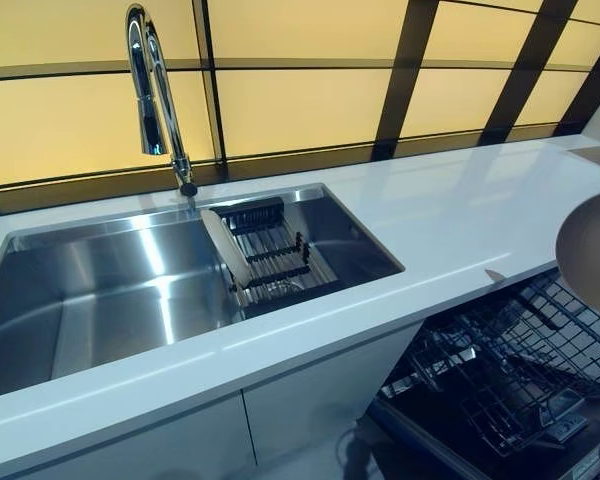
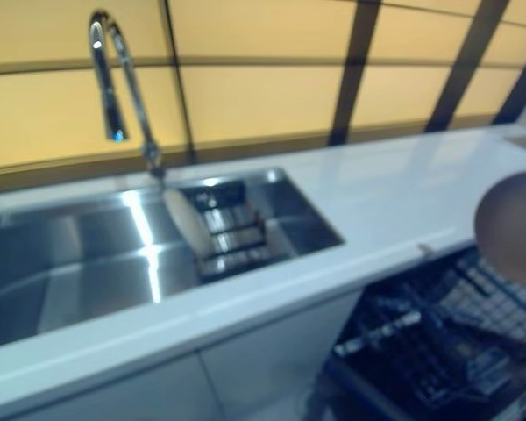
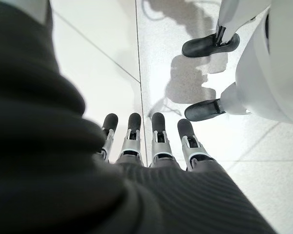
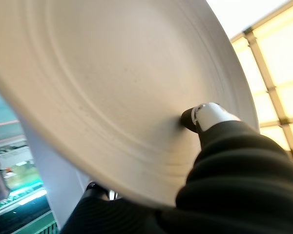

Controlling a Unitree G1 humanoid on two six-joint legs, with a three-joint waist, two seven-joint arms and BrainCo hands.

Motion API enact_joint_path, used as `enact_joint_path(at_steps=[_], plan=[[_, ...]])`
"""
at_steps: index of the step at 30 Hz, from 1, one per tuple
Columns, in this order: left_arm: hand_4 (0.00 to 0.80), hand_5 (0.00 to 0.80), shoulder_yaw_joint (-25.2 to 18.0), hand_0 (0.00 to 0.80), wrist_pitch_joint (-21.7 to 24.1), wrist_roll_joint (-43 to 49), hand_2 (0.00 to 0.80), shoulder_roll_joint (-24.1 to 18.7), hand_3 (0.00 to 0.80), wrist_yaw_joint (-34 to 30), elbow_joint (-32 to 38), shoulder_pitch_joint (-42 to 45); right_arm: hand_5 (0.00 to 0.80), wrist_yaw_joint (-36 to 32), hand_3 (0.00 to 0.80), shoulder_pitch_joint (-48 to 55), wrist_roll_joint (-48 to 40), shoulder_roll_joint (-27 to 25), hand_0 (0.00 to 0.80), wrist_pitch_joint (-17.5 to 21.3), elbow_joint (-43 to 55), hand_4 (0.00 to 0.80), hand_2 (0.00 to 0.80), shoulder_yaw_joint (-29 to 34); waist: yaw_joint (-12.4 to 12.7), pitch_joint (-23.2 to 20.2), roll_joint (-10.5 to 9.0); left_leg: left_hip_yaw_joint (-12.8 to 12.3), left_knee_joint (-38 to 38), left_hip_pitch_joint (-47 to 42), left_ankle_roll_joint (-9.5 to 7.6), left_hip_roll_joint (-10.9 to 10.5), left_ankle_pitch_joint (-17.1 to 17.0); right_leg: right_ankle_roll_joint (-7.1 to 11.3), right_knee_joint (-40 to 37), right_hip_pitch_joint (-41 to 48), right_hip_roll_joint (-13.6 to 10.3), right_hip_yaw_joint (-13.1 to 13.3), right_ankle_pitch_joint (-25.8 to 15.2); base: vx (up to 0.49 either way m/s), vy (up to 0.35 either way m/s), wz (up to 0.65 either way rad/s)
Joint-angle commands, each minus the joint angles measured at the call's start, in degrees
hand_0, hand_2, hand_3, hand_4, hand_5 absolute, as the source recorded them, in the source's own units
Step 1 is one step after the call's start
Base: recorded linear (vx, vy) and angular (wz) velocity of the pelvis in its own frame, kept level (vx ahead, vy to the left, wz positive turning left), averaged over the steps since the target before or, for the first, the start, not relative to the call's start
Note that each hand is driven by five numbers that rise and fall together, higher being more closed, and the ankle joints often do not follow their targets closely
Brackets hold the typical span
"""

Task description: Take plates into dishwasher

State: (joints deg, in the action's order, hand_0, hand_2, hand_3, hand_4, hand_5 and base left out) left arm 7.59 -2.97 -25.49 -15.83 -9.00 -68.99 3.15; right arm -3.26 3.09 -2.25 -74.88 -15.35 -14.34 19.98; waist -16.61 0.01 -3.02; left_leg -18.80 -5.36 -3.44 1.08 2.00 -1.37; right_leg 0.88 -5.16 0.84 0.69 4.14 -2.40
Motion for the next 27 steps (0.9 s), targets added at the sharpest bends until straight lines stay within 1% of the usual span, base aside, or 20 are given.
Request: enact_joint_path(at_steps=[1, 4, 10, 13, 15, 17, 18, 22, 27], plan=[[0.000, 0.000, -1.0, 0.000, 1.3, 2.8, 0.000, -1.5, 0.000, -0.6, -2.8, -1.2, 0.800, 1.0, 0.800, 0.3, 4.3, 1.7, 0.800, 4.0, 1.5, 0.800, 0.800, 7.7, 0.7, 0.0, -0.36, -0.4, 0.4, -3.0, -1.25, 1.7, 7.1, 5.71, 0.2, -0.6, -0.7, -1.5, -0.3, -0.009, -0.051, -0.05], [0.000, 0.000, -1.1, 0.000, 1.4, 2.8, 0.000, -1.7, 0.000, -1.1, -2.7, -1.1, 0.800, 0.6, 0.800, 2.9, 5.2, 3.6, 0.800, 4.1, 2.8, 0.800, 0.800, 8.7, 0.4, 0.4, -0.07, -0.8, 0.4, -2.9, -1.34, 1.6, 7.1, 5.78, 0.2, -0.9, -0.7, -1.7, -0.5, -0.016, -0.056, -0.01], [0.000, 0.000, -1.2, 0.000, 1.4, 3.6, 0.000, -1.6, 0.000, -1.7, -2.6, -1.5, 0.800, 0.5, 0.800, 4.5, 6.3, 8.7, 0.800, 3.8, 6.2, 0.800, 0.800, 7.4, -0.1, 1.1, 0.45, -1.7, 0.4, -2.9, -1.49, 1.7, 7.1, 5.84, 0.2, -1.3, -0.8, -2.3, -0.7, -0.026, -0.038, -0.07], [0.000, 0.000, -1.1, 0.000, 1.6, 3.7, 0.000, -1.2, 0.000, -1.8, -2.4, -1.4, 0.800, 0.2, 0.800, 4.9, 6.7, 10.5, 0.800, 3.8, 7.4, 0.800, 0.800, 6.8, -0.1, 1.3, 0.65, -2.0, 0.4, -3.1, -1.68, 1.6, 7.2, 5.81, 0.2, -1.4, -0.8, -2.5, -0.7, -0.017, -0.023, -0.10], [0.000, 0.000, -1.1, 0.000, 1.8, 3.7, 0.000, -1.0, 0.000, -1.7, -2.1, -1.3, 0.800, -0.2, 0.800, 4.8, 7.2, 11.5, 0.800, 3.0, 8.3, 0.800, 0.800, 6.1, -0.2, 1.4, 0.78, -2.3, 0.4, -3.2, -1.78, 1.6, 7.3, 5.80, 0.2, -1.4, -0.9, -2.7, -0.7, 0.000, 0.000, 0.00], [0.000, 0.000, -0.9, 0.000, 1.7, 3.7, 0.000, -0.7, 0.000, -1.4, -1.8, -1.3, 0.800, 1.5, 0.800, 4.6, 8.1, 13.1, 0.800, 3.1, 8.2, 0.800, 0.800, 4.9, 0.0, 1.4, 0.94, -2.5, 0.4, -3.3, -1.86, 1.6, 7.3, 5.82, 0.2, -1.4, -0.9, -3.0, -0.7, 0.000, 0.000, 0.00], [0.000, 0.000, -0.7, 0.000, 1.6, 3.6, 0.000, -0.6, 0.000, -1.2, -1.7, -1.2, 0.800, 2.6, 0.800, 4.2, 9.6, 14.0, 0.800, 3.8, 8.1, 0.800, 0.800, 4.1, 0.1, 1.4, 1.03, -2.5, 0.4, -3.3, -1.88, 1.6, 7.3, 5.85, 0.2, -1.4, -0.9, -3.1, -0.7, 0.000, 0.000, 0.00], [0.000, 0.000, -0.5, 0.000, 1.4, 3.8, 0.000, -0.3, 0.000, -1.1, -1.0, -0.9, 0.800, 4.1, 0.800, 3.0, 12.8, 16.8, 0.800, 4.1, 8.5, 0.800, 0.800, 1.4, 0.6, 1.7, 1.50, -2.4, 0.4, -3.2, -1.98, 1.6, 7.2, 5.87, 0.2, -1.4, -1.1, -3.6, -0.6, 0.000, 0.000, 0.00], [0.000, 0.000, -0.1, 0.000, 1.4, 3.9, 0.000, -0.1, 0.000, -0.7, -0.4, -0.5, 0.800, 7.7, 0.800, 1.7, 18.9, 18.7, 0.800, 5.4, 7.5, 0.800, 0.800, -2.4, 1.5, 2.0, 2.08, -2.0, 0.4, -3.0, -1.98, 1.7, 7.0, 5.79, 0.2, -1.4, -1.2, -4.4, -0.5, -0.007, -0.031, -0.02]])
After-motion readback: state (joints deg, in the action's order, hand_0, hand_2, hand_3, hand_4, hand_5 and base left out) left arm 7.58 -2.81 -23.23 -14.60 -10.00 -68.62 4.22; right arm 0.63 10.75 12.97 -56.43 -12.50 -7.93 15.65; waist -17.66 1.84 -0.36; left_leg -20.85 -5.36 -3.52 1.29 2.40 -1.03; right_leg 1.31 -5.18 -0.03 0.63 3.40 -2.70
